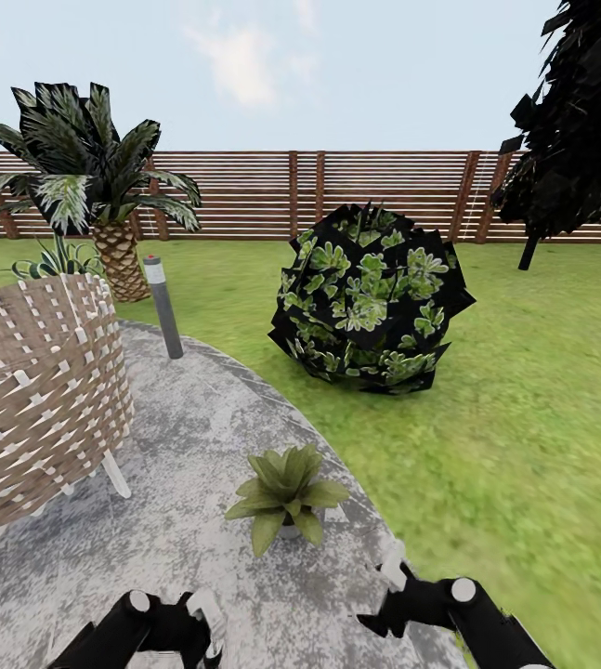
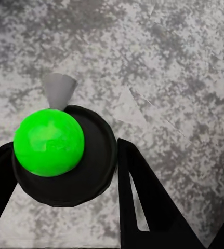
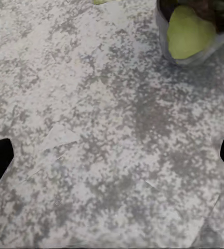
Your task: Pick up the pesticide atomizer in the garden and spray insectifuge to fully cover both potted plants in the garden.
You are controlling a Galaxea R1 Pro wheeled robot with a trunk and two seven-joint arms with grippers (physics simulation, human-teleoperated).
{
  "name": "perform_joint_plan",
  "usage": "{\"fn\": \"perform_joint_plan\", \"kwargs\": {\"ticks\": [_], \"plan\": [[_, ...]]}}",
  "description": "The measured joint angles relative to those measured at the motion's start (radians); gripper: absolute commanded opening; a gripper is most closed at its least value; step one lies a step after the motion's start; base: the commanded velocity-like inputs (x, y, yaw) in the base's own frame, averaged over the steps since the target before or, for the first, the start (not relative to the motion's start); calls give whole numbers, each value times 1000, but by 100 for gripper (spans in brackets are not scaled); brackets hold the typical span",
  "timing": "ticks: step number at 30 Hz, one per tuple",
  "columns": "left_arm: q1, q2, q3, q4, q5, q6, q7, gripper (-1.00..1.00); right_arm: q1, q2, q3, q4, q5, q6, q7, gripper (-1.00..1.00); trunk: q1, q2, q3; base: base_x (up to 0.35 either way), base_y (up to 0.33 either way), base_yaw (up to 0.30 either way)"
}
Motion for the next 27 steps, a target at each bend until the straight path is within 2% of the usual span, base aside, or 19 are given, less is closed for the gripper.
{"fn": "perform_joint_plan", "kwargs": {"ticks": [1, 2, 4, 6, 7, 9, 10, 13, 14, 15, 17, 22, 25, 27], "plan": [[-1, -2, 23, -3, -2, 31, 13, -100, 1, -9, -45, 33, 0, -19, -24, 100, 0, 0, 0, 0, 0, 0], [-5, -6, 44, -8, -1, 79, 34, -100, 1, -30, -107, 76, 1, -56, -68, 100, 0, 0, 0, 0, 0, 0], [-14, -12, 61, -13, 5, 155, 67, -100, 6, -67, -197, 144, 0, -128, -165, 100, 0, 0, 0, 0, 0, 0], [-28, -20, 67, -16, 13, 207, 82, -100, 21, -84, -256, 199, 0, -188, -248, 100, 0, 0, 0, 0, 0, 0], [-44, -26, 70, -17, 21, 244, 87, -100, 33, -90, -289, 232, 2, -231, -311, 100, 0, 0, 0, 0, 0, 0], [-74, -31, 71, -17, 36, 320, 88, -100, 56, -94, -321, 271, 4, -291, -422, 100, 0, 0, 0, 0, 0, 0], [-85, -32, 71, -17, 43, 356, 88, -100, 65, -94, -327, 283, 5, -308, -472, 100, 0, 0, 0, 0, 0, 0], [-124, -33, 71, -17, 59, 504, 85, -100, 84, -88, -335, 336, 4, -342, -680, 100, 0, 0, 0, 0, 0, 0], [-129, -33, 69, -17, 60, 532, 83, -100, 85, -87, -336, 351, 3, -344, -707, 100, 0, 0, 0, 0, 0, 0], [-136, -34, 64, -17, 58, 592, 69, -100, 87, -86, -336, 380, -22, -356, -742, 100, 0, 0, 0, 0, 0, 0], [-138, -34, 59, -19, 56, 650, 63, -100, 89, -86, -337, 392, -77, -384, -752, 100, 0, 0, 0, 0, 0, 0], [-177, -35, 54, -33, 54, 791, 62, -100, 90, -86, -338, 395, -165, -396, -755, 100, 0, 0, 0, 131, 0, 0], [-187, -37, 53, -35, 55, 827, 62, -100, 90, -86, -339, 395, -252, -396, -754, 100, -1, 0, 0, 316, 0, 0], [-188, -37, 37, -35, 53, 831, 62, -100, 90, -86, -338, 395, -269, -396, -753, 100, -1, 0, 0, 332, 7, 0]]}}
